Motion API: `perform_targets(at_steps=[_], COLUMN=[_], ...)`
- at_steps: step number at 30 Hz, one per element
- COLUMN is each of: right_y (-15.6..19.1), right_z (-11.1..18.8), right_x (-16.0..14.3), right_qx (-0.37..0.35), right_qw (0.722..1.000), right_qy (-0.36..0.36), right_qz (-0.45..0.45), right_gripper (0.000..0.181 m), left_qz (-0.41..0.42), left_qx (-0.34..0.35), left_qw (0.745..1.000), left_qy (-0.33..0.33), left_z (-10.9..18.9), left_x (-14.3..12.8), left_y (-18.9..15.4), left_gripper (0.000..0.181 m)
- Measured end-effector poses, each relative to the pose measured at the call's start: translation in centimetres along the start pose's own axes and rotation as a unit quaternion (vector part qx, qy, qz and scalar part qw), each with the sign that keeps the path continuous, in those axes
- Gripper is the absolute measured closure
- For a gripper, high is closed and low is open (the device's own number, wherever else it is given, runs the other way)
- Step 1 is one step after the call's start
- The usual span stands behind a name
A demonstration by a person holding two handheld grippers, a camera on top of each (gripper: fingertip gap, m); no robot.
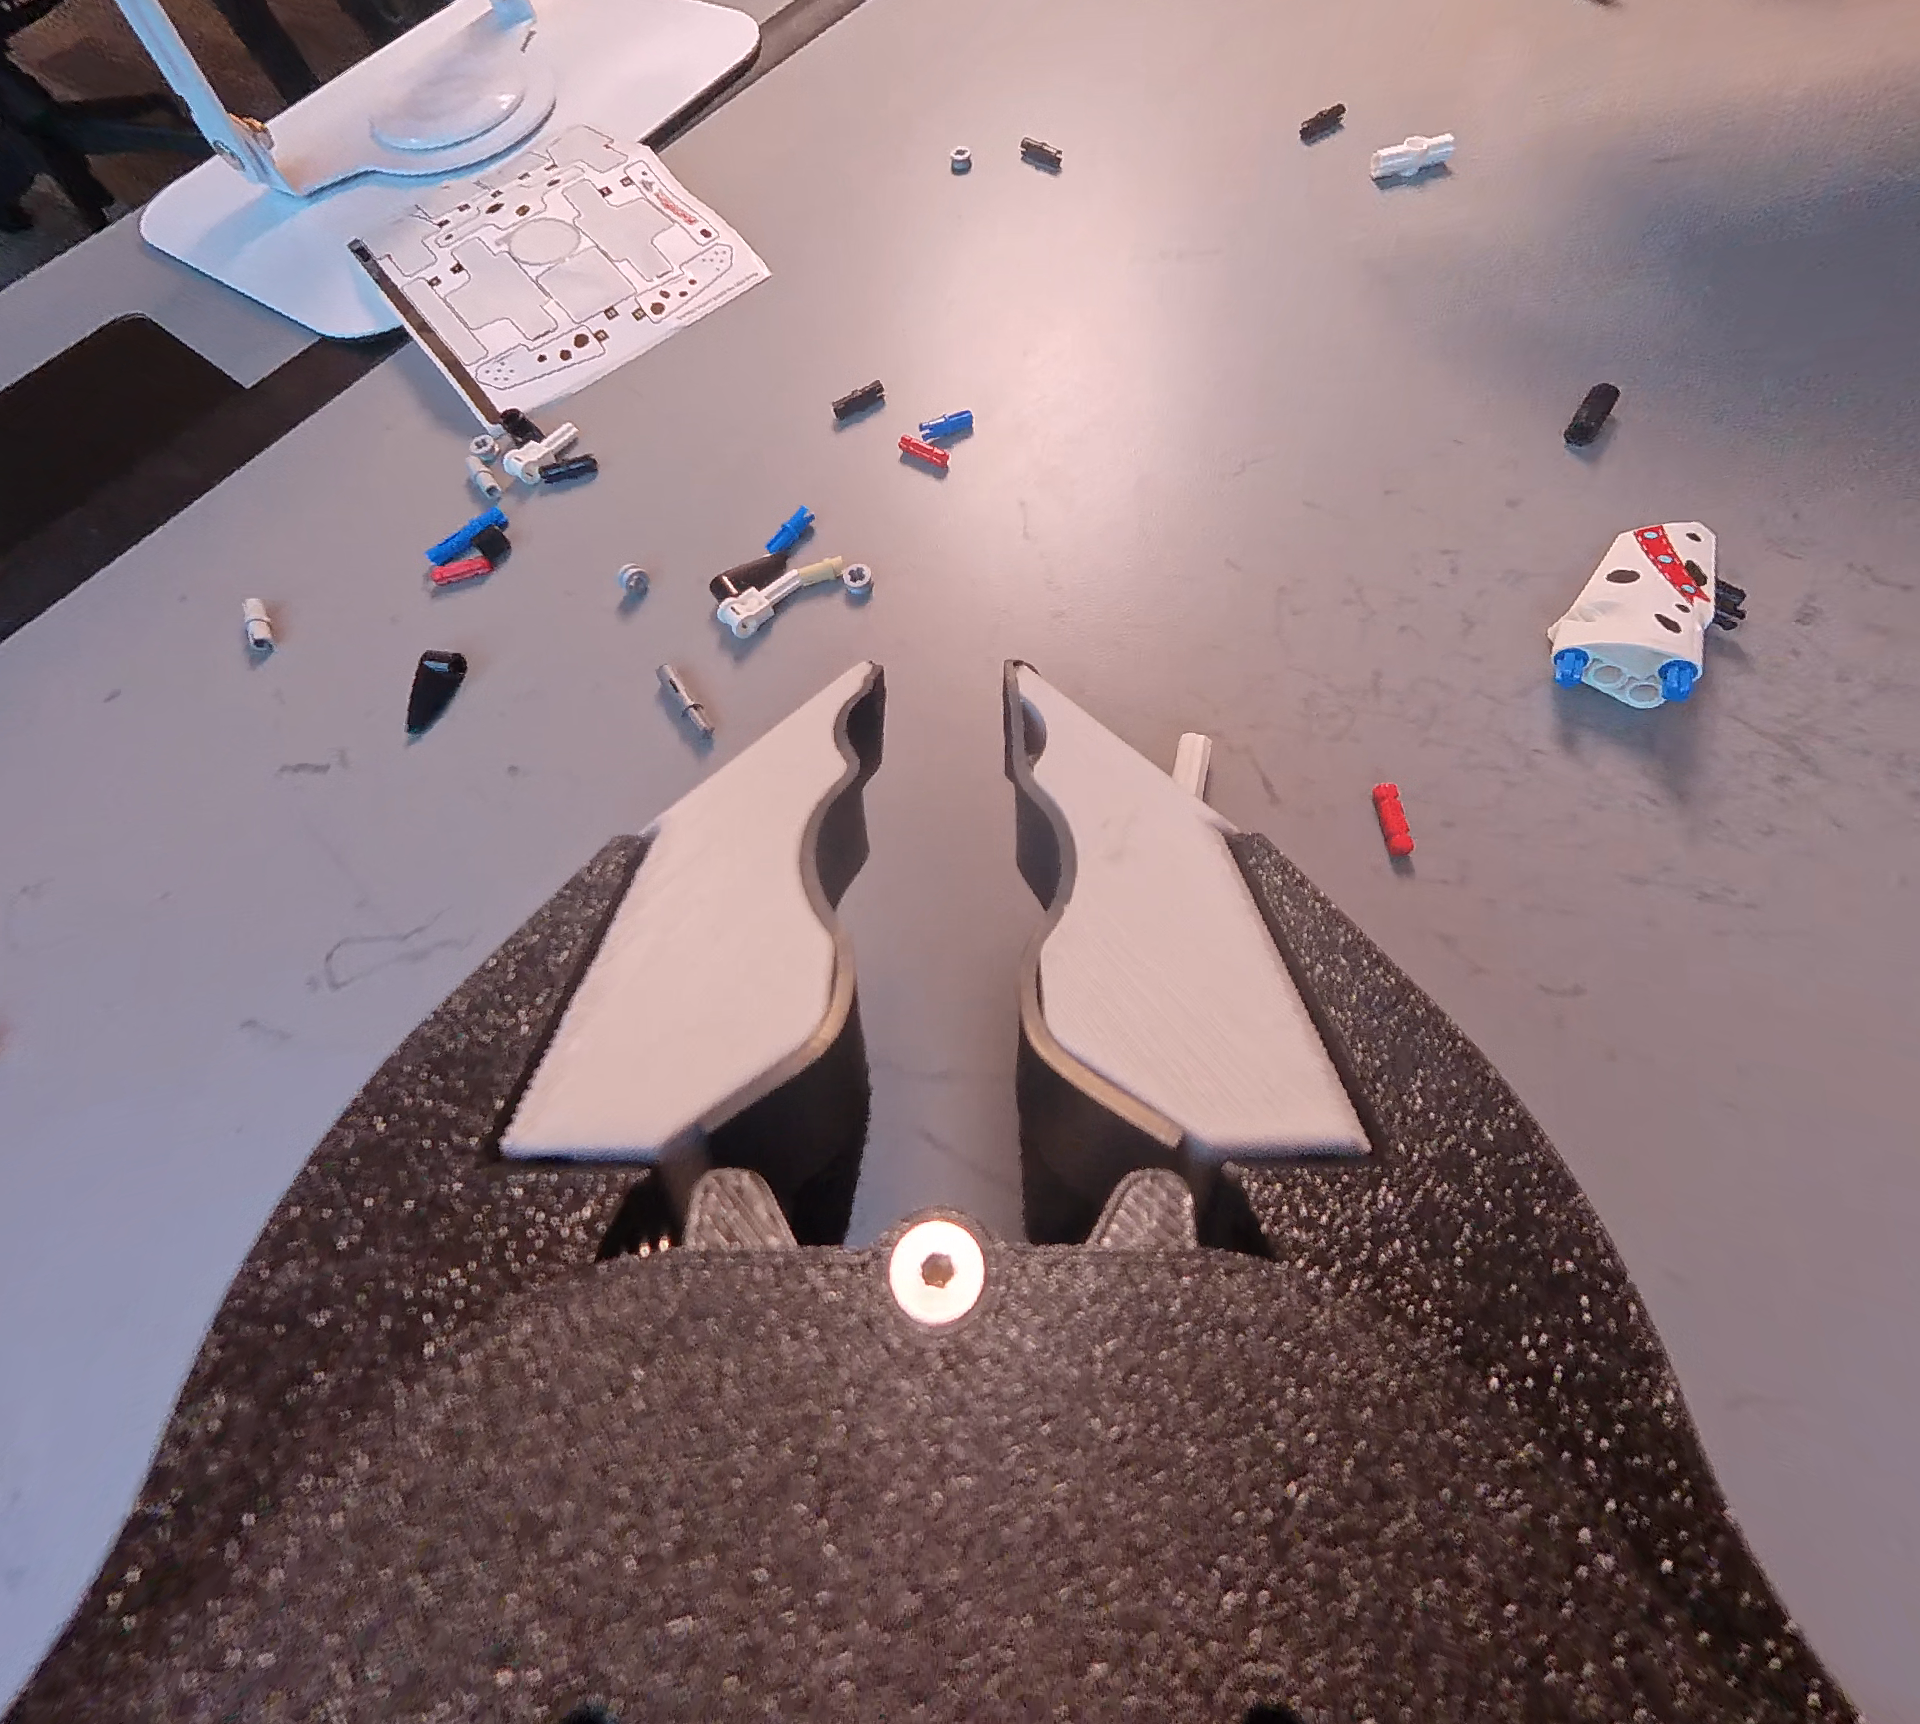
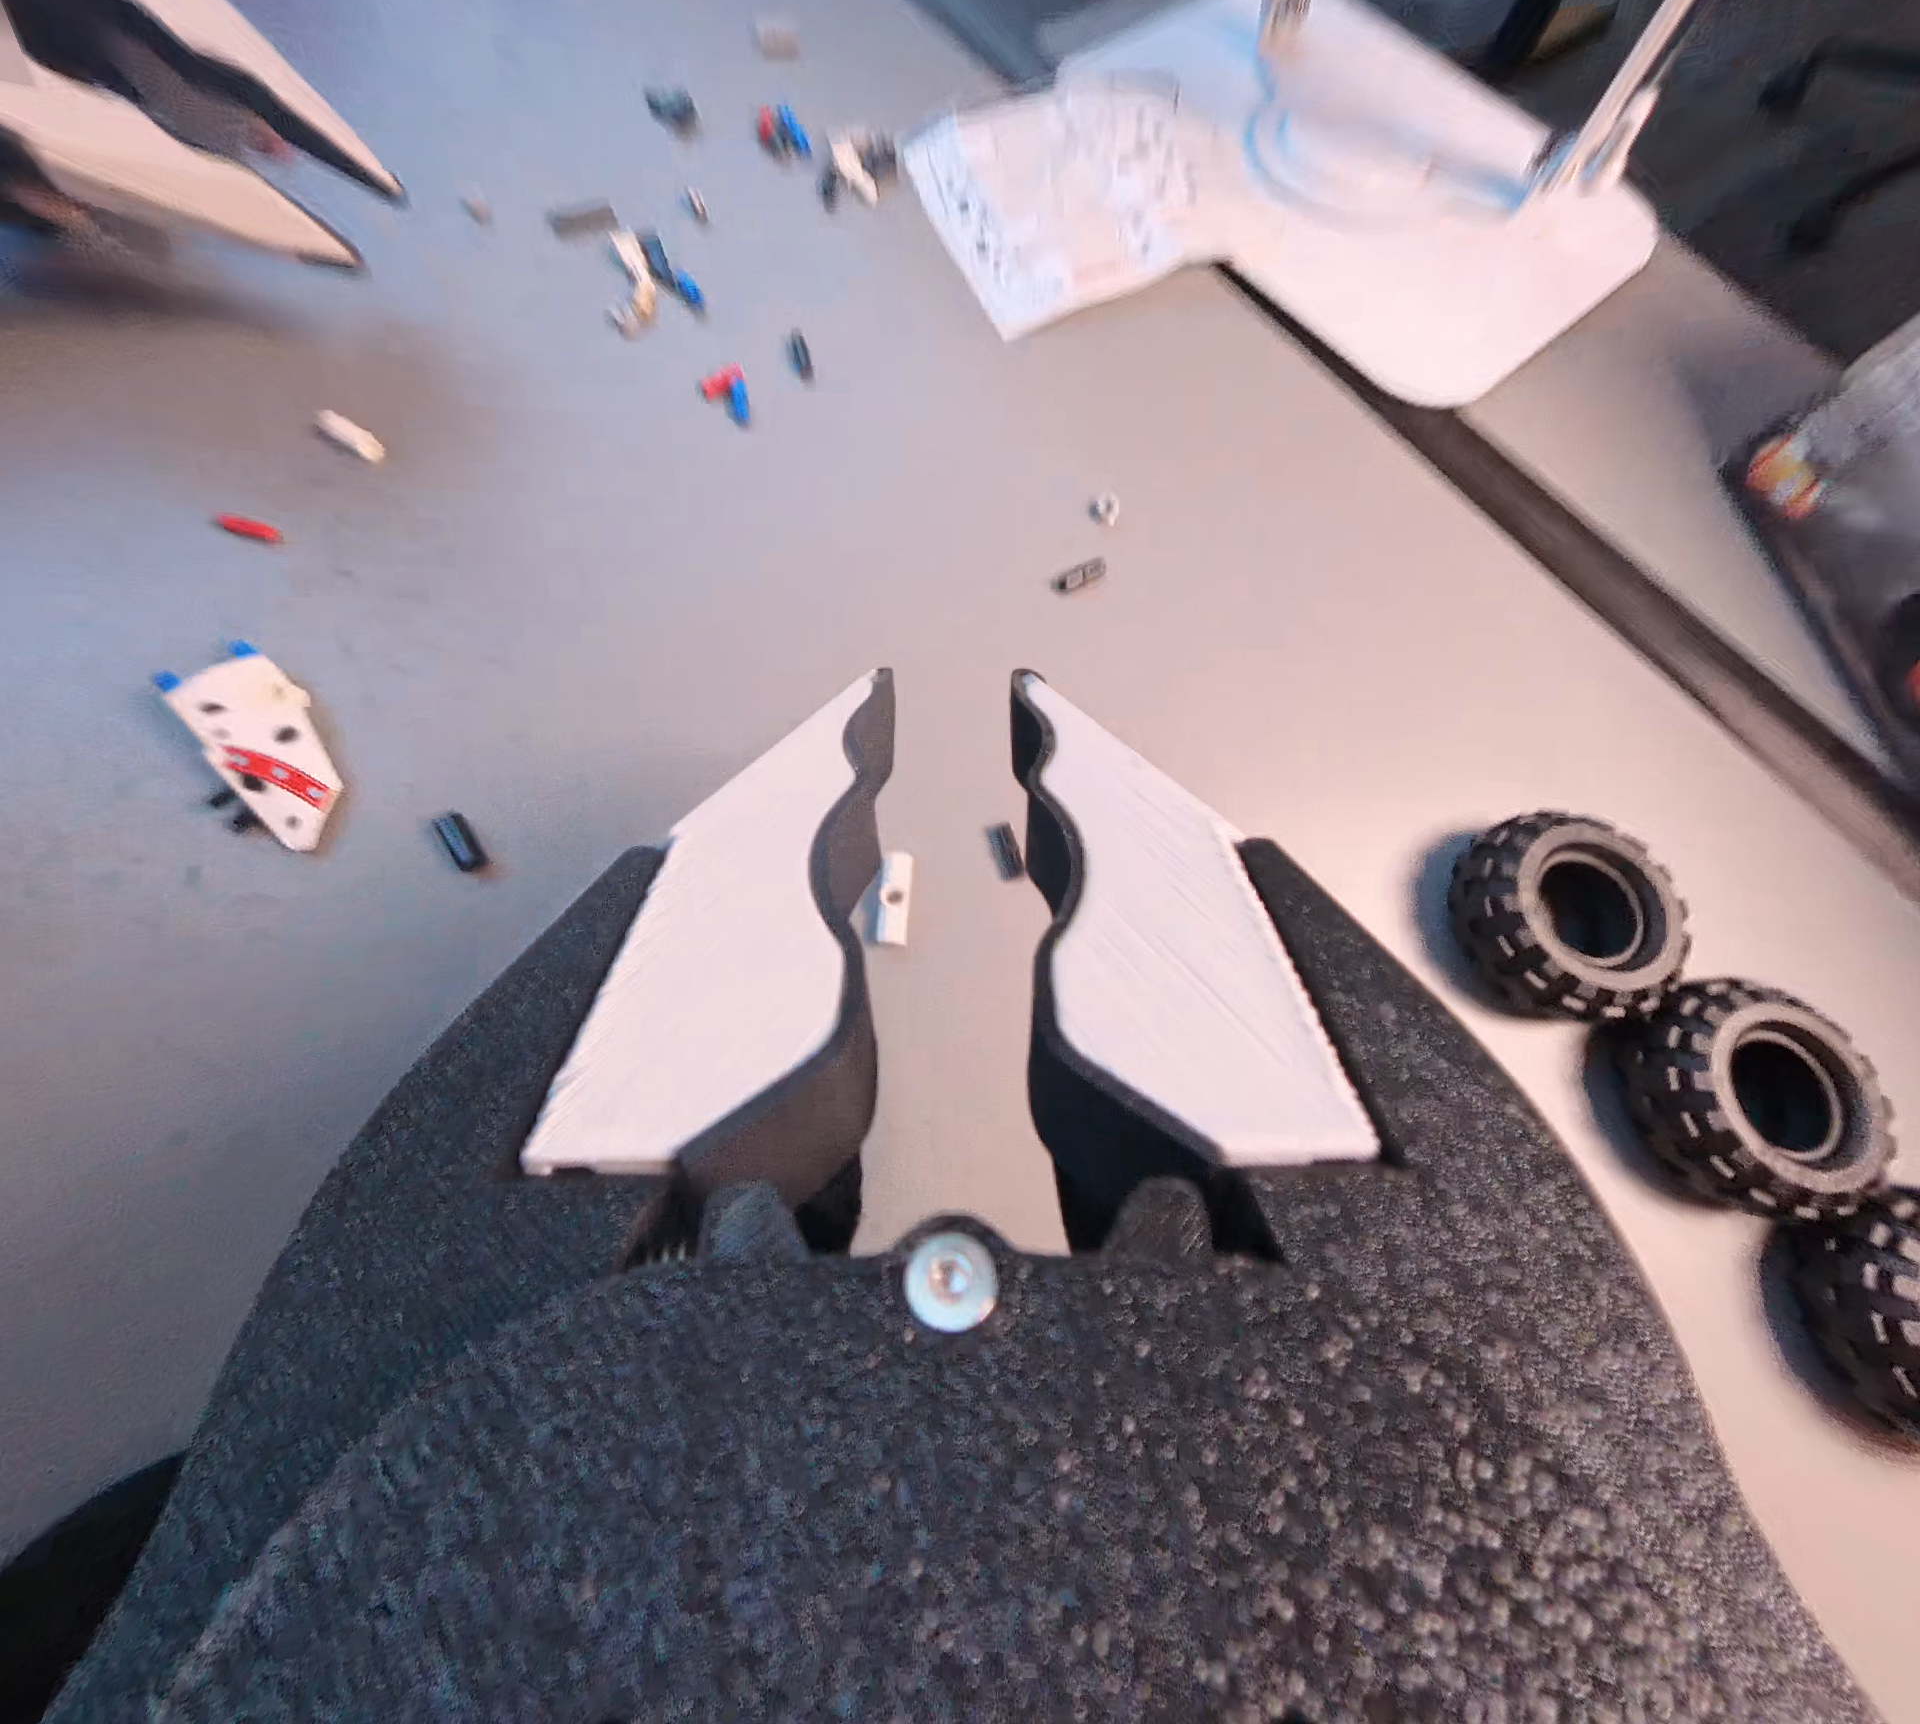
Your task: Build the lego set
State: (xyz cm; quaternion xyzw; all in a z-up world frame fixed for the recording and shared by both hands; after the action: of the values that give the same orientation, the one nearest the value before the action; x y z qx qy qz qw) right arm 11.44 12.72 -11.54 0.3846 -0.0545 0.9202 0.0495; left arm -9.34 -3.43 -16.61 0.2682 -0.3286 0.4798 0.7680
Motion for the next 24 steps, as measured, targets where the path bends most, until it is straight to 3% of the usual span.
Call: perform_targets(at_steps=[5,10,16,21,24], right_y=[4.4,9.1,11.5,14.6,16.1], right_z=[3.5,2.2,-1.0,-2.1,-2.4], right_x=[2.0,1.1,-1.1,-2.6,-3.2], right_qx=[0.008,0.044,0.037,0.112,0.144], right_qw=[0.990,0.979,0.984,0.978,0.972], right_qy=[-0.133,-0.198,-0.140,-0.094,-0.067], right_qz=[0.038,0.035,0.106,0.151,0.170], right_gripper=[0.159,0.159,0.159,0.159,0.159], left_qz=[-0.010,-0.020,-0.015,-0.058,-0.087], left_qx=[-0.008,0.004,-0.046,-0.154,-0.184], left_qw=[1.000,1.000,0.999,0.986,0.979], left_qy=[0.007,0.006,0.003,0.003,0.017], left_z=[-0.3,0.1,0.9,1.3,1.0], left_x=[-0.1,0.1,0.1,0.0,-0.4], left_y=[-0.6,-0.3,-0.8,-4.5,-6.3], left_gripper=[0.159,0.159,0.162,0.163,0.163])
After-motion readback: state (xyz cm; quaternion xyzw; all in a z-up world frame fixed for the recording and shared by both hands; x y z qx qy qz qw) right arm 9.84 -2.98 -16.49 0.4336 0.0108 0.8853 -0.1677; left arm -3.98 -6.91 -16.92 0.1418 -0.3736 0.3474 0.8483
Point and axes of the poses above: each gripper's, where its closed fingertips meet, z back along the fingers, x out of its top, y = z × x across the jaws, the point moved 2 cm from there along z, back along the fingers, and after that the axes turned 9 degrees about y, right-handed, at the moved point
